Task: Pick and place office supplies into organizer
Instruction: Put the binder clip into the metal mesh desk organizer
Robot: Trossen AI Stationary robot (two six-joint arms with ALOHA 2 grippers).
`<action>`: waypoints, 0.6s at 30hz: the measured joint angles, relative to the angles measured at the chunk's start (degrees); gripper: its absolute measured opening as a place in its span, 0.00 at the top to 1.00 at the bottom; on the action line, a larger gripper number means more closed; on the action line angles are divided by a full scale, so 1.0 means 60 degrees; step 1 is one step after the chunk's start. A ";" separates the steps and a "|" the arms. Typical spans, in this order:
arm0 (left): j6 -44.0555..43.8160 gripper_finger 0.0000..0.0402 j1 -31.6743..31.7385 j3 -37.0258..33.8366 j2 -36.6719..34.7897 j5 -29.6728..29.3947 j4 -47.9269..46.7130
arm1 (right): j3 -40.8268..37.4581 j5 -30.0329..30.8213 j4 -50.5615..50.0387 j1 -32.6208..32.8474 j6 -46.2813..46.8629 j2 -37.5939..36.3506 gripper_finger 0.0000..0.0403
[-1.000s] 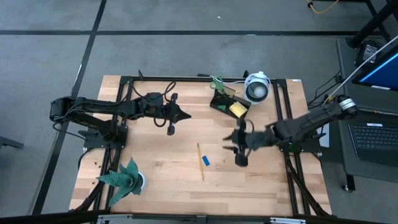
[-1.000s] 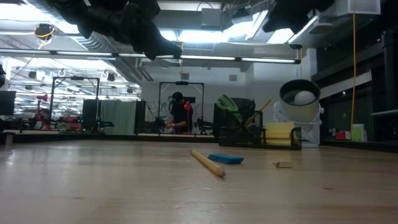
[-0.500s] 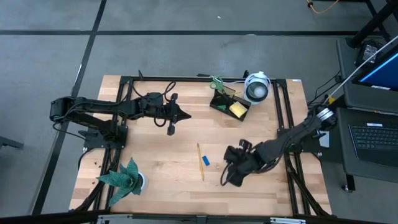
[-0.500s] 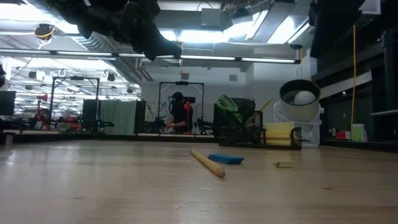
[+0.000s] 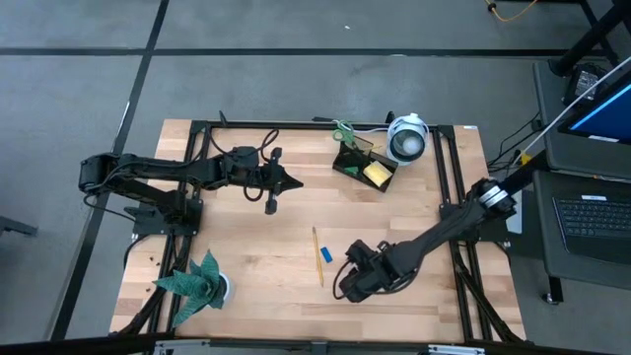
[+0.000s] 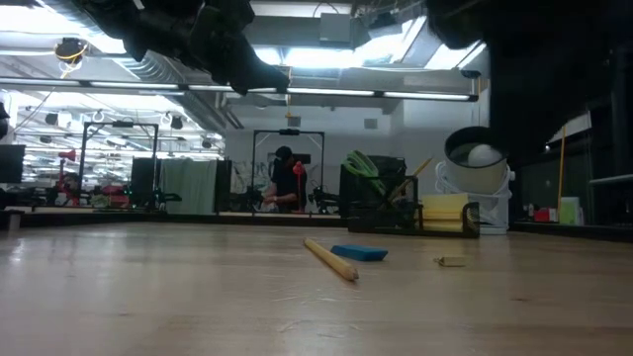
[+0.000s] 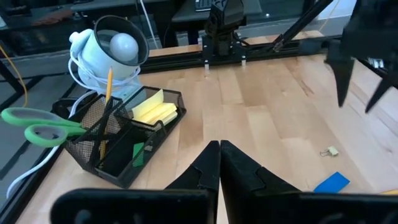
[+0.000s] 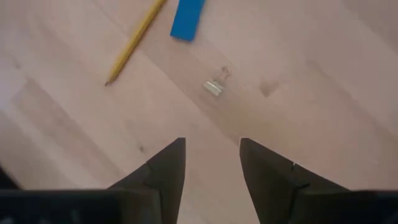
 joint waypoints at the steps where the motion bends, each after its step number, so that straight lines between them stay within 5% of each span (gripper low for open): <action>1: 0.0029 0.98 0.0000 0.0000 0.0000 -0.0024 0.0000 | -0.0003 -0.0002 0.0189 -0.0027 0.0044 0.0143 0.61; 8: 0.0041 0.99 0.0000 0.0000 0.0000 -0.0058 0.0006 | 0.0000 -0.0003 0.2258 -0.0315 0.0107 0.1212 0.61; 18: -0.0027 0.99 0.0000 0.0000 0.0000 -0.0062 0.0007 | 0.0010 -0.0341 0.2433 -0.0646 0.1288 0.1488 0.61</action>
